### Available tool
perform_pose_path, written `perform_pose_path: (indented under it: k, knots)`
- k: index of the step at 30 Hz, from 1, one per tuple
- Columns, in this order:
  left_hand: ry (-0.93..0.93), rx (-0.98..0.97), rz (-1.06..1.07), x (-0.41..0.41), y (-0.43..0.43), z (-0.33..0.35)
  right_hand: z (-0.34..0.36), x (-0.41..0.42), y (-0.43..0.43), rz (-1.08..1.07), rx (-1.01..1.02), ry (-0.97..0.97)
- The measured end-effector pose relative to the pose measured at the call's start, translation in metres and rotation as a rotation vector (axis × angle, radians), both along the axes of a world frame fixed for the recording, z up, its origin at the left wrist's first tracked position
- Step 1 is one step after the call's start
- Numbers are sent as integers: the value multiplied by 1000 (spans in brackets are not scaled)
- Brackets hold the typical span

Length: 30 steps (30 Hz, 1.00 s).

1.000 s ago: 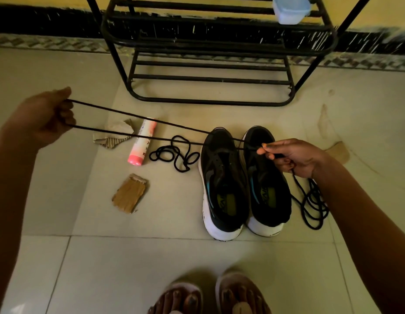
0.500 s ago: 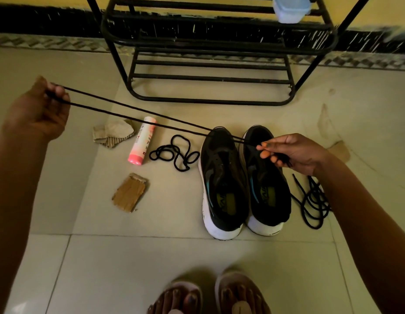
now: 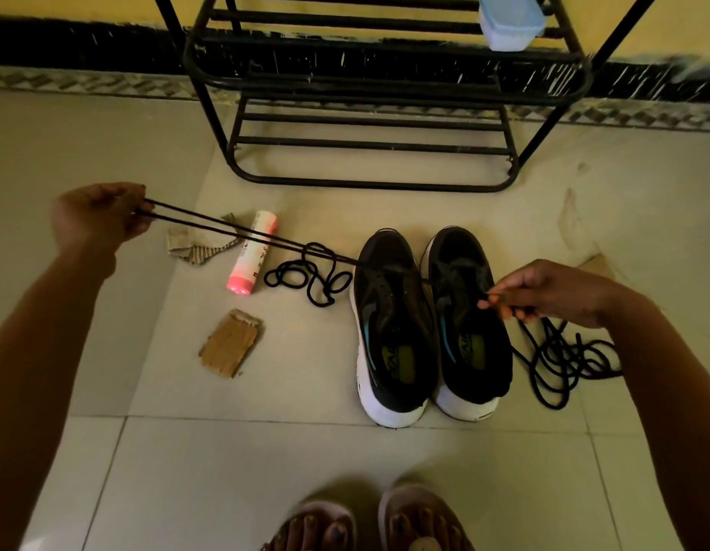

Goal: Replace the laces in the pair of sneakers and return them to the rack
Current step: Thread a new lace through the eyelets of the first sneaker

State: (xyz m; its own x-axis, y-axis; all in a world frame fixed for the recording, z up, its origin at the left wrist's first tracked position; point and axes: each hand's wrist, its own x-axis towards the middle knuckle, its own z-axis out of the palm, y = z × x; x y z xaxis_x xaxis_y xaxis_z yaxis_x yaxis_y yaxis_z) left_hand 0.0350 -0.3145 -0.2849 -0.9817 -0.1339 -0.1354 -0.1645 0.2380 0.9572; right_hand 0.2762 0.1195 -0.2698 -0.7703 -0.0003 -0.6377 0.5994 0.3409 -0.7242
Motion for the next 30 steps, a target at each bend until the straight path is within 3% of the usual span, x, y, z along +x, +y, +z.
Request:
perform_pose_path:
  k: [8, 14, 17, 20, 22, 24, 26, 30]
  knots:
    - [-66, -8, 68, 9, 8, -25, 17, 12, 17, 7, 208, 55]
    - [-69, 114, 113, 13, 25, -11, 15, 11, 13, 126, 266, -158]
    - [-20, 175, -80, 24, 62, 22, 21, 3, -3, 285, 314, -230]
    - [76, 54, -517, 55, 116, 69, 38, -12, -26, 371, 408, -34]
    - [133, -63, -783, 80, 153, 96, 51, -24, -47, 173, 394, 235]
    - [172, -129, -954, 99, 183, 109, 63, -33, -63, 31, 255, 459]
    - [213, -155, -1021, 110, 203, 111, 66, -38, -72, -35, 100, 532]
    - [230, -82, -967, 110, 214, 106, 52, -37, -71, -103, 7, 567]
